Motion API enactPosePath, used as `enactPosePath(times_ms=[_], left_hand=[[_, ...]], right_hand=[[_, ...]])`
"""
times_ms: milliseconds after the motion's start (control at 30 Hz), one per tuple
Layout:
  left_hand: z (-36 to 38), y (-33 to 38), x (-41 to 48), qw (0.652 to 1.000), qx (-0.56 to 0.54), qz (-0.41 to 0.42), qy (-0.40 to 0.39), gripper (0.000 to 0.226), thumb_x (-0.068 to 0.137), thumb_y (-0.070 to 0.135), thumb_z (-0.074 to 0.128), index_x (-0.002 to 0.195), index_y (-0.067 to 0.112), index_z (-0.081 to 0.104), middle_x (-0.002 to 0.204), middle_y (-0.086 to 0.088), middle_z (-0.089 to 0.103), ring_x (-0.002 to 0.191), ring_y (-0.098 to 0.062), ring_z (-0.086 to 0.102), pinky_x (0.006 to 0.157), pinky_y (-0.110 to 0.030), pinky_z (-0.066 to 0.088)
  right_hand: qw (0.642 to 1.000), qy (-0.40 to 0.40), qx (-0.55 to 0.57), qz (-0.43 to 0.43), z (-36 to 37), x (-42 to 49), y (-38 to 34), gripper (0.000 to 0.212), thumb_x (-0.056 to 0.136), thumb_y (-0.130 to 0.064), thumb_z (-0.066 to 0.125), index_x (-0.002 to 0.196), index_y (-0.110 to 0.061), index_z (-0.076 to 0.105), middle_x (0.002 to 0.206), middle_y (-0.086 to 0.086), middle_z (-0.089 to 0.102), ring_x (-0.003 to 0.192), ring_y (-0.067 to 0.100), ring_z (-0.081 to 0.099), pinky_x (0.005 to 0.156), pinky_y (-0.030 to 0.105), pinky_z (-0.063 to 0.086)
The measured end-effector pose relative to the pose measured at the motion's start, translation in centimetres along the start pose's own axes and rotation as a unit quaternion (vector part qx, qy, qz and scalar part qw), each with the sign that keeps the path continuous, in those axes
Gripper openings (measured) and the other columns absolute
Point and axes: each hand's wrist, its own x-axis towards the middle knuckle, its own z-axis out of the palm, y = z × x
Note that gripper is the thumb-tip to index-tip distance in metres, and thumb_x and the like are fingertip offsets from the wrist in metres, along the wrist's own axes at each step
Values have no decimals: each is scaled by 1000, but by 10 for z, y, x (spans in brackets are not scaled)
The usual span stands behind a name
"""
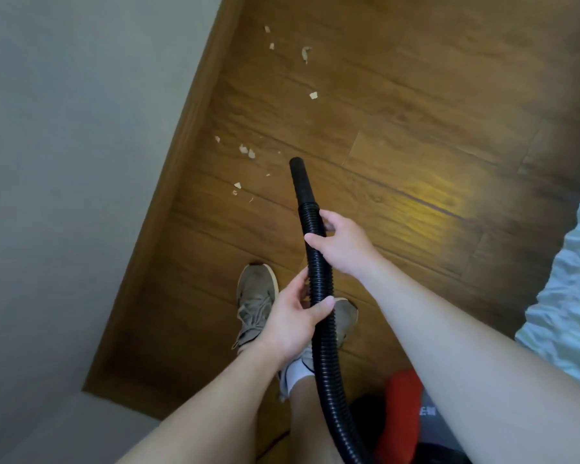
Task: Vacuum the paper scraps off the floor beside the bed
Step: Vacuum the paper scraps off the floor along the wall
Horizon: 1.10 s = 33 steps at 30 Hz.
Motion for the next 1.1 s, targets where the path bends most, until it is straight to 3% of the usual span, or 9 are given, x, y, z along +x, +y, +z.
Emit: enactPosePath(times_ms=[100, 233, 467, 600, 733, 867, 1100], left_hand=[[-12, -6, 3, 999, -37, -23, 6, 55, 95, 4, 67, 145, 21, 49, 123, -5, 68, 105, -13, 68, 81, -22, 58], [-31, -16, 7, 996, -79, -46, 15, 57, 94, 2, 66, 146, 16, 49, 119, -6, 70, 98, -12, 70, 77, -22, 57], [-62, -33, 14, 982, -164, -97, 17, 54, 95, 1, 65, 145, 14, 50, 109, -11, 68, 94, -20, 70, 75, -32, 59], [-72, -38, 19, 978, -179, -105, 24, 50, 95, 4, 65, 142, 14, 53, 109, -16, 63, 98, -25, 72, 81, -37, 60], [-80, -42, 22, 975, -197, -100, 33, 49, 96, 4, 65, 142, 14, 54, 108, -16, 64, 97, -23, 71, 79, -36, 61], [-88, -44, 25, 975, -199, -87, 43, 48, 96, 7, 65, 141, 19, 54, 107, -8, 75, 104, -23, 72, 81, -37, 60], [-98, -38, 36, 976, -194, -80, 53, 52, 96, 9, 66, 144, 21, 52, 105, -4, 76, 106, -24, 71, 83, -38, 60]], right_hand=[[1000, -16, -18, 8, 15, 6, -4, 59, 95, -25, 66, 149, -17, 44, 141, 0, 58, 127, 20, 56, 101, 27, 40], [998, -42, -50, 15, 38, 16, -7, 57, 95, -27, 66, 148, -16, 46, 141, 3, 59, 125, 22, 57, 100, 29, 41], [994, -67, -87, 22, 76, 29, -9, 51, 96, -29, 63, 143, -13, 51, 136, 6, 62, 118, 24, 61, 96, 30, 47], [993, -71, -91, 32, 89, 37, -11, 51, 97, -29, 62, 144, -13, 50, 135, 7, 62, 117, 23, 61, 87, 23, 42], [993, -75, -92, 30, 103, 45, -10, 51, 97, -29, 61, 145, -14, 50, 130, 6, 64, 98, 14, 59, 81, 24, 44], [995, -69, -71, 29, 113, 52, -11, 52, 97, -30, 62, 146, -17, 49, 128, 4, 66, 103, 19, 65, 83, 27, 50], [996, -63, -62, 33, 118, 64, -19, 54, 95, -26, 64, 145, -15, 48, 123, 5, 67, 96, 18, 66, 83, 29, 53]])
